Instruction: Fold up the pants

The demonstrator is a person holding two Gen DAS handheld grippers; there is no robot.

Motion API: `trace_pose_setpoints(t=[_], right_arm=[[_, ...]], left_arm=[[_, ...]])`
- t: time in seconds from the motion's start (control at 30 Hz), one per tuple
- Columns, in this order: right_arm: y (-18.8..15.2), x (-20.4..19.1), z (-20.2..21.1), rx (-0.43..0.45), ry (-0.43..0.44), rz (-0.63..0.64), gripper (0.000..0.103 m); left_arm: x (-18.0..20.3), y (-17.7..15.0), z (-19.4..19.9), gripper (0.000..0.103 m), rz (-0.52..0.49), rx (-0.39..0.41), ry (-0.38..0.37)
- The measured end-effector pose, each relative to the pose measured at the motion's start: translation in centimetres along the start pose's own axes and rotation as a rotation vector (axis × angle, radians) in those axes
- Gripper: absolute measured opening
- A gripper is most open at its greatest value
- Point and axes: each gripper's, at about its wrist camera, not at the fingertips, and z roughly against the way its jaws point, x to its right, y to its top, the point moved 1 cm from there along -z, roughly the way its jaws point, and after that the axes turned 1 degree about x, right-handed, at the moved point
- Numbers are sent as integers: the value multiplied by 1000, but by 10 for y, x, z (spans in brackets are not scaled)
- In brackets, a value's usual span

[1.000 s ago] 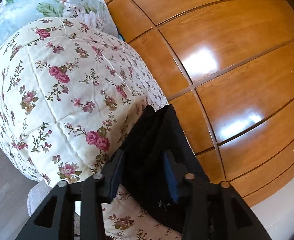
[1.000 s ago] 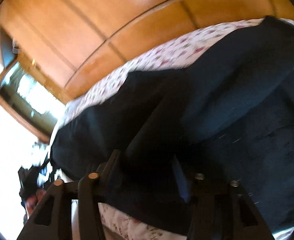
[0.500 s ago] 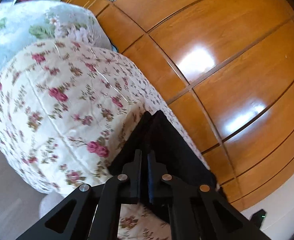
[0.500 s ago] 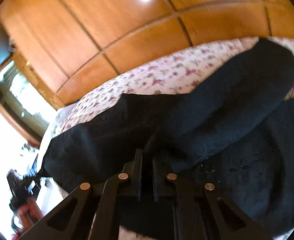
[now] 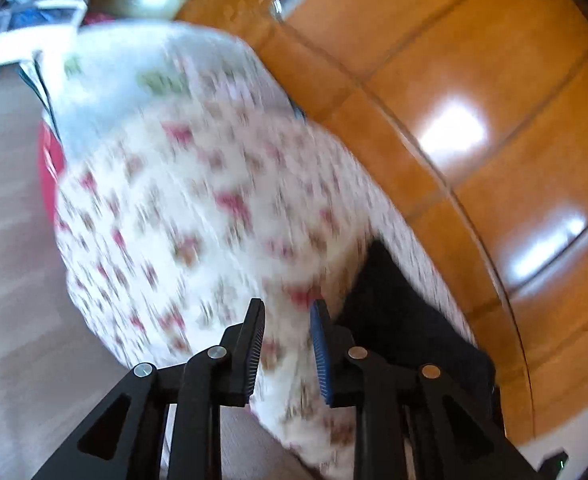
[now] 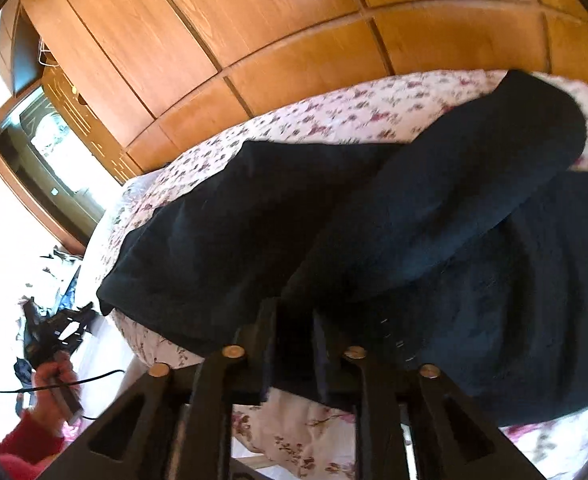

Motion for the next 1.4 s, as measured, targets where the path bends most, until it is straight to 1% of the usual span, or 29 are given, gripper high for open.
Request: trace_pose_setpoints(t=[0.03,0.1,0.13,0.17,0.23,0.27,0.3,0.33,0.37,0.47,0.5,0.57,0.6,0.63,0.67,0.7,0.77,0.83,0.9,0.93,0.97,1.0,1.03,1.07,1.13,1.2,1.27,1.3,1.4], right_arm=[[1,3,5,16,-20,-4,29],[8,9,20,88,-113,-3,29],[16,11,28,121,-151,-2,29],[24,14,34,165,-199,-5,31],[39,21,41,219,-260,-31,46],[44,24,40,225,-278,-41,64],[54,28,39,232,-293,-58,72],[61,30,36,232,-299,-62,72],[69,32,33,225,-311,-62,72],[93,42,19,172,-405,-74,72],[97,46,15,169,-411,-97,72],[98,59,18,178,-391,-160,72],[96,66,21,182,-383,-183,72],[92,72,24,185,-373,-216,72],[90,75,25,183,-374,-230,72],[87,78,27,181,-381,-235,72],[80,83,31,178,-396,-237,72],[76,89,34,178,-404,-243,72],[76,98,37,177,-416,-244,72],[78,102,38,174,-424,-245,72],[81,106,39,175,-427,-245,72],[87,109,39,179,-427,-241,72],[92,111,39,179,-432,-235,72],[101,113,37,178,-440,-222,72],[117,117,30,171,-450,-196,72],[140,125,16,150,-450,-200,72],[158,134,1,133,-446,-225,72],[171,142,-12,108,-466,-244,72],[197,159,-45,65,-519,-261,72]], left_arm=[[8,4,4,22,-23,24,-3],[33,6,10,22,-100,61,-25],[51,4,10,23,-155,72,-47],[74,0,7,25,-221,65,-85],[104,-10,-2,26,-309,16,-155],[127,-22,-13,26,-360,-35,-211],[143,-29,-22,26,-389,-73,-257],[160,-40,-31,26,-411,-110,-293],[181,-55,-41,26,-433,-165,-333],[236,-102,-59,28,-503,-296,-453],[252,-116,-61,28,-531,-328,-489],[284,-145,-67,34,-589,-381,-547],[293,-154,-67,36,-604,-398,-566],[306,-166,-72,39,-624,-433,-599],[318,-180,-75,40,-641,-473,-629],[325,-188,-79,41,-648,-493,-643],[343,-213,-83,50,-684,-557,-689],[355,-230,-87,50,-727,-587,-704],[363,-246,-94,50,-799,-604,-712],[365,-255,-97,48,-856,-605,-706],[365,-263,-99,32,-912,-604,-706],[363,-272,-99,22,-957,-603,-700],[361,-280,-99,16,-994,-601,-692],[358,-286,-100,16,-1016,-596,-693],[349,-295,-104,15,-1023,-596,-703],[338,-294,-106,15,-978,-580,-722],[334,-294,-107,16,-961,-566,-733],[334,-294,-108,16,-961,-562,-735],[332,-296,-105,16,-977,-527,-748]])
